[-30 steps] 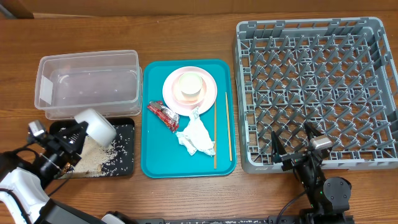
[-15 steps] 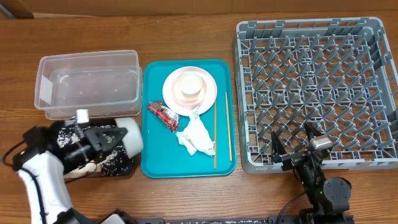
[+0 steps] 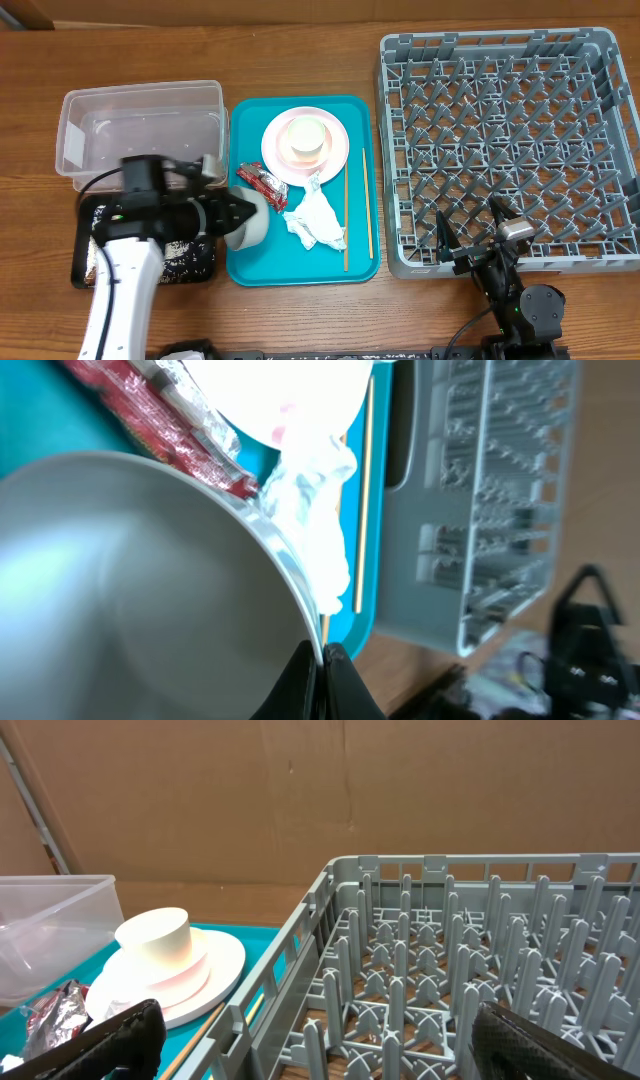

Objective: Sort waste into correct bins and load items into the dishwasher
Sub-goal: 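Return the emptied bowl to the teal tray and release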

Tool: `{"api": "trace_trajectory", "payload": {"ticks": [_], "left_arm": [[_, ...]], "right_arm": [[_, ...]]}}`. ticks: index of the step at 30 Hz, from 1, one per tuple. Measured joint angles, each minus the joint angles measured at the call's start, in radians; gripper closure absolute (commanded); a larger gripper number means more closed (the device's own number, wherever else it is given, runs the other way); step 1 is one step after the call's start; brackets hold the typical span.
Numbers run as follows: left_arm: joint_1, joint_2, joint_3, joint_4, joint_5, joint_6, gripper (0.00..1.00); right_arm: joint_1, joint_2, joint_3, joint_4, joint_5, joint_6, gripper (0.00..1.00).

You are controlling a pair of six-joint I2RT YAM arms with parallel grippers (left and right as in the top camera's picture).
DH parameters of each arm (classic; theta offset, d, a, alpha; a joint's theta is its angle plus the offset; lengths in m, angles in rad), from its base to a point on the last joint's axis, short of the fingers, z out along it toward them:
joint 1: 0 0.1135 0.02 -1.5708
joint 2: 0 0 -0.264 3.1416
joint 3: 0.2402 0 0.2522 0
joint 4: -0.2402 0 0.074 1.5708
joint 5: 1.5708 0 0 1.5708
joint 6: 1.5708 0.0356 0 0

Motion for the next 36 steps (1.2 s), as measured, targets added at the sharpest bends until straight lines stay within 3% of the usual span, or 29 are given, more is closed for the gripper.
{"api": "trace_trajectory", "payload": {"ticks": [8,13,23,25,36], "left_arm": [[-0.382,0.002,0.000,0.005,-0.362,-0.206,0.96],[-0.513,0.023,0.000,0.001,-0.525,-0.290,0.96],[-0.537,0.121,0.000,0.000,-0.638,-0.343,0.96],[-0.537,0.156,0.000,0.008,-0.649,-0.346,0.86],[-0.537,0.200,0.040,-0.036,-0.655,-0.350,0.60]], "right_arm": [[0.000,0.000,0.000,0.000,0.000,0.001,0.00],[0.000,0.000,0.000,0.000,0.000,0.001,0.00],[0.000,0.000,0.000,0.000,0.000,0.000,0.00],[0.000,0.000,0.000,0.000,0.000,0.001,0.00],[0.000,0.000,0.000,0.000,0.000,0.000,0.00]]}}
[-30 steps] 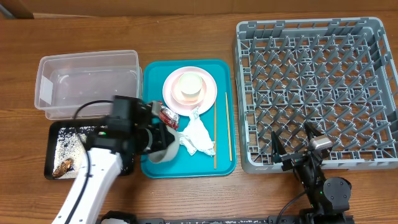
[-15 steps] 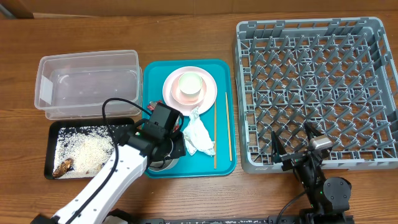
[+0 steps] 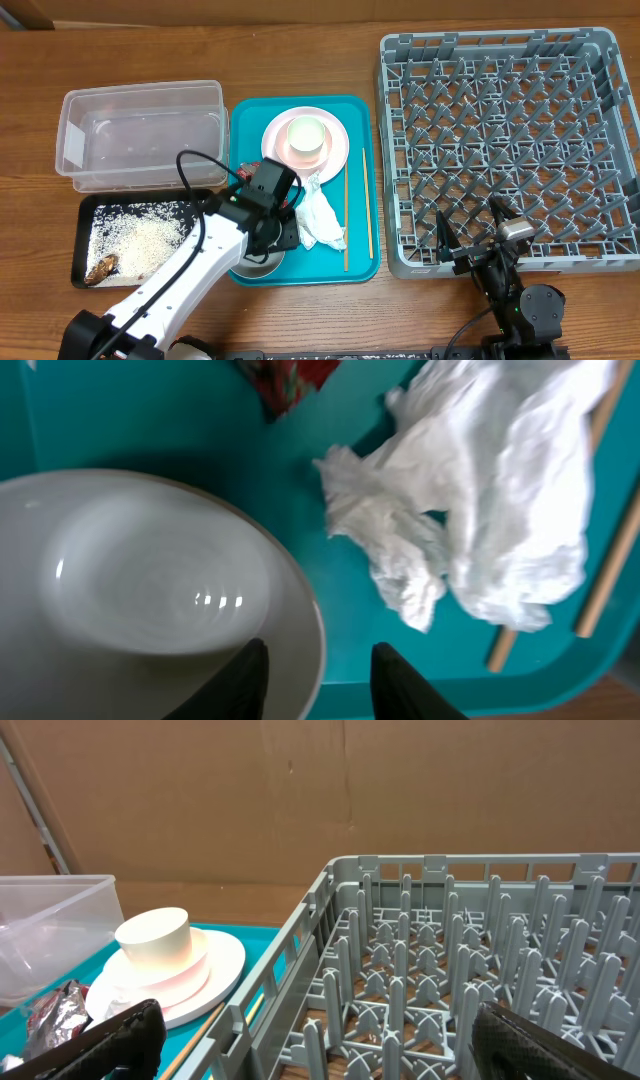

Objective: Sort waste into correct bins and load items into the dishwasher
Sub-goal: 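Return the emptied bowl to the teal tray and release, then grasp the red snack wrapper with the left gripper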

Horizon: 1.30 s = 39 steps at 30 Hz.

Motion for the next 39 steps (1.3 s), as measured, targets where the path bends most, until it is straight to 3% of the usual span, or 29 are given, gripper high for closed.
{"api": "trace_trajectory", "payload": {"ticks": [3,6,11,23,28,39], "left_arm": [[0.000,0.002,0.100,-0.080,-0.017,0.003,0.56],[0.000,0.002,0.201,-0.139,-0.072,0.003,0.47],[0.007,0.002,0.300,-0.145,-0.176,0.001,0.46],[0.114,0.101,0.308,-0.069,-0.235,-0.169,0.48],[0.114,0.186,0.308,-0.018,-0.226,-0.188,0.43],[0.114,0.317,0.308,0.023,-0.187,-0.200,0.44]], "right_arm": [[0.000,0.000,0.000,0.001,0.000,0.000,0.00],[0.000,0.000,0.000,0.000,0.000,0.000,0.00],[0.000,0.000,0.000,0.000,0.000,0.000,0.00],[0.000,0.000,0.000,0.000,0.000,0.000,0.00],[0.000,0.000,0.000,0.000,0.000,0.000,0.00],[0.000,0.000,0.000,0.000,0.000,0.000,0.00]]}}
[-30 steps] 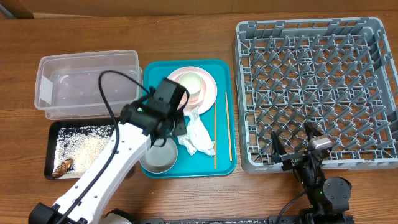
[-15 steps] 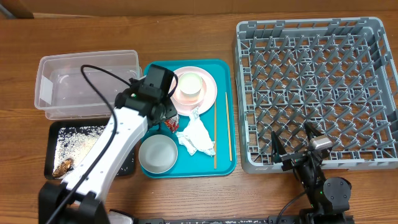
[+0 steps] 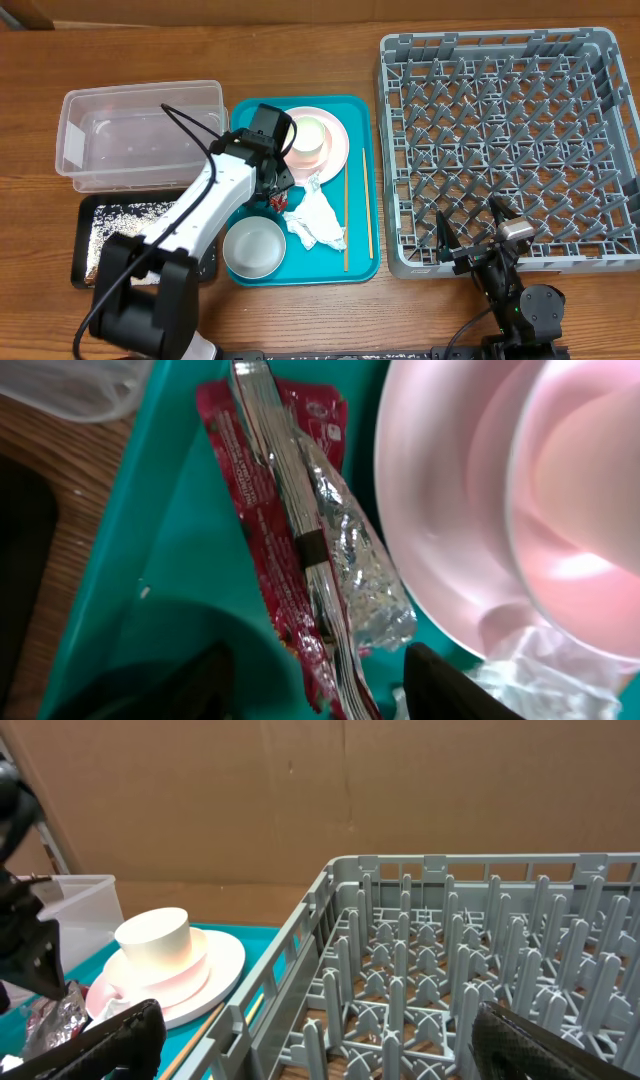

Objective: Sort waste into correct bins and load items into the dishwasher
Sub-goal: 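Grasp the red snack wrapper with the left gripper, then carry the wrapper into the clear plastic bin and release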

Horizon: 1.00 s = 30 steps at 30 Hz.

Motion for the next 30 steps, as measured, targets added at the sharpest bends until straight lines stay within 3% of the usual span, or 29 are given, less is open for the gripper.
{"api": "trace_trajectory", "payload": {"ticks": [12,21,30], "left_arm": [[0.000,0.070,0.000,0.020,0.018,-0.006,0.68],[0.000,0.066,0.000,0.018,0.020,0.002,0.96],[0.000,-0.069,0.023,-0.014,0.012,0.032,0.96]], "right_arm": [[0.000,0.000,0.000,0.000,0.000,0.000,0.00],[0.000,0.000,0.000,0.000,0.000,0.000,0.00],[0.000,0.000,0.000,0.000,0.000,0.000,0.00]]}}
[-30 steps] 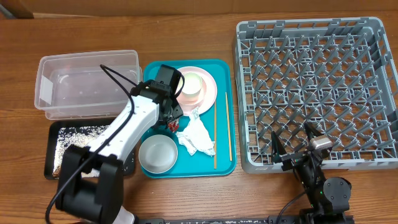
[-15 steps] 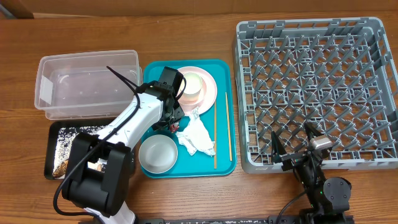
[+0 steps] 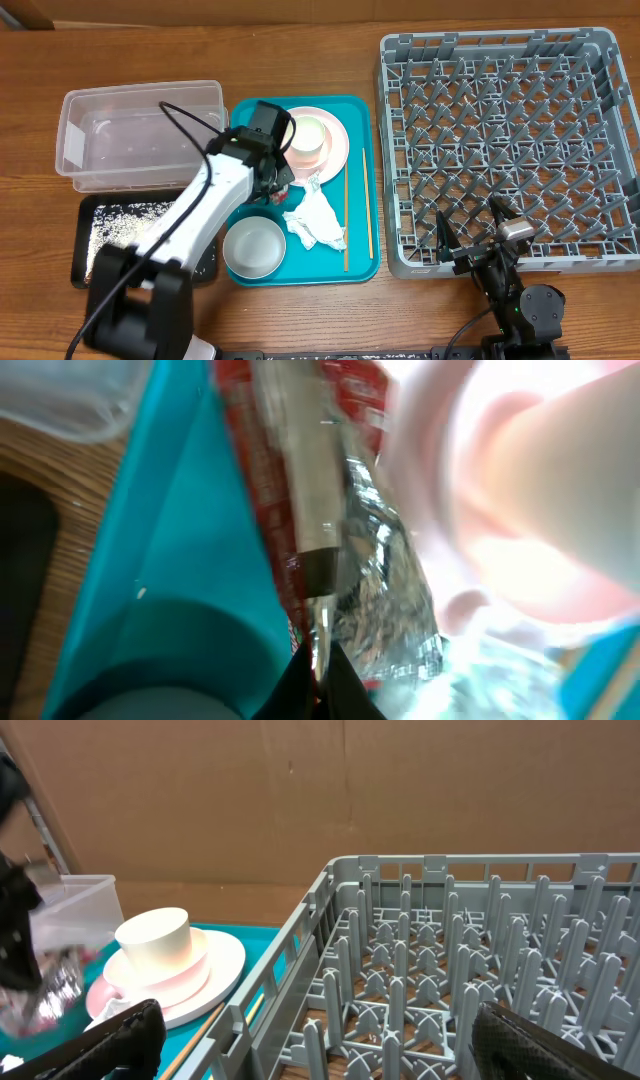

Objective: Sort waste into correct bins and load items into the dishwasher
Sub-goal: 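Carry the wrapper into the clear plastic bin and release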

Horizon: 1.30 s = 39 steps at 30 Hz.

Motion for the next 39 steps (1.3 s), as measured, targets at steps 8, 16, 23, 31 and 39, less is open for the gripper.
{"api": "trace_trajectory", "payload": {"ticks": [8,16,23,31,39], "left_arm": [[0.006,-0.200,0.034,-0.002,-0.095,0.023,0.96],[0.151,-0.270,0.037,-0.002,-0.187,0.020,0.96],[0.333,-0.268,0.037,0.019,-0.187,0.010,0.96],[0.428,-0.166,0.038,0.089,-0.172,-0.006,0.96],[0.471,-0.047,0.038,0.186,-0.163,-0.010,0.71]], "right_arm": [[0.000,0.000,0.000,0.000,0.000,0.000,0.00],[0.000,0.000,0.000,0.000,0.000,0.000,0.00],[0.000,0.000,0.000,0.000,0.000,0.000,0.00],[0.000,0.000,0.000,0.000,0.000,0.000,0.00],[0.000,0.000,0.000,0.000,0.000,0.000,0.00]]}}
